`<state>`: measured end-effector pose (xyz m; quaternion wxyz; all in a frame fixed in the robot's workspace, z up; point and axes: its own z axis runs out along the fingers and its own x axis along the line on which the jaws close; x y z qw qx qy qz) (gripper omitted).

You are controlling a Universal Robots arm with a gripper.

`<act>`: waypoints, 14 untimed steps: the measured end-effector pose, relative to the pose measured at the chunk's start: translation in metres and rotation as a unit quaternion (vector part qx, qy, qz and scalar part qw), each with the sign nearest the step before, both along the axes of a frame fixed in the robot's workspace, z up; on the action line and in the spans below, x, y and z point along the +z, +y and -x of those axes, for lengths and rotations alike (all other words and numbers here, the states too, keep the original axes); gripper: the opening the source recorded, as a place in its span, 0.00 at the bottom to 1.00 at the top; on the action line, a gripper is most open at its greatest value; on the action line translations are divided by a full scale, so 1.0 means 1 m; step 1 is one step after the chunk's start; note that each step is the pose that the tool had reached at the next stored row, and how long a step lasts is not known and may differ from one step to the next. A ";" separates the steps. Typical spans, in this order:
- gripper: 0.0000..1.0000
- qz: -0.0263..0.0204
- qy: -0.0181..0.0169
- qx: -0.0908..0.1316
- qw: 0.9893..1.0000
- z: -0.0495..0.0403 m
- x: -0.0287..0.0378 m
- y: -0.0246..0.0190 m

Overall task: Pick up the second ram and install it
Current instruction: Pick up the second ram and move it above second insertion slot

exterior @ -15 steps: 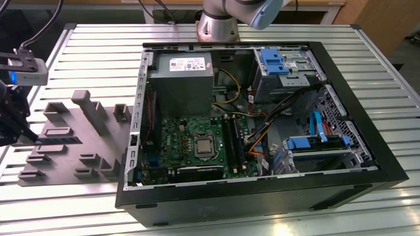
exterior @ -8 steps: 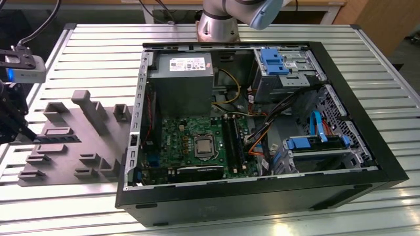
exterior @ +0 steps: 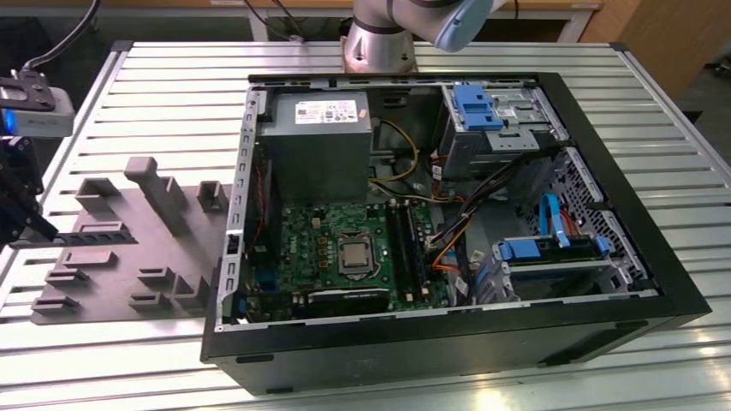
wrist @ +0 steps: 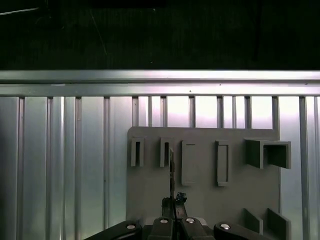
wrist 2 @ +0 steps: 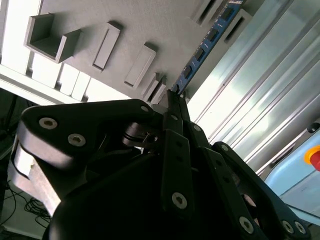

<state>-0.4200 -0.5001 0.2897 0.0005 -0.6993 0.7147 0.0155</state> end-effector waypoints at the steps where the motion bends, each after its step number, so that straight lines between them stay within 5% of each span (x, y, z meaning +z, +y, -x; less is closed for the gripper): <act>1: 0.11 0.000 0.000 0.000 1.000 0.0000 0.0009 0.0000; 14: 0.11 0.000 0.000 0.000 1.000 0.0000 0.0131 0.0000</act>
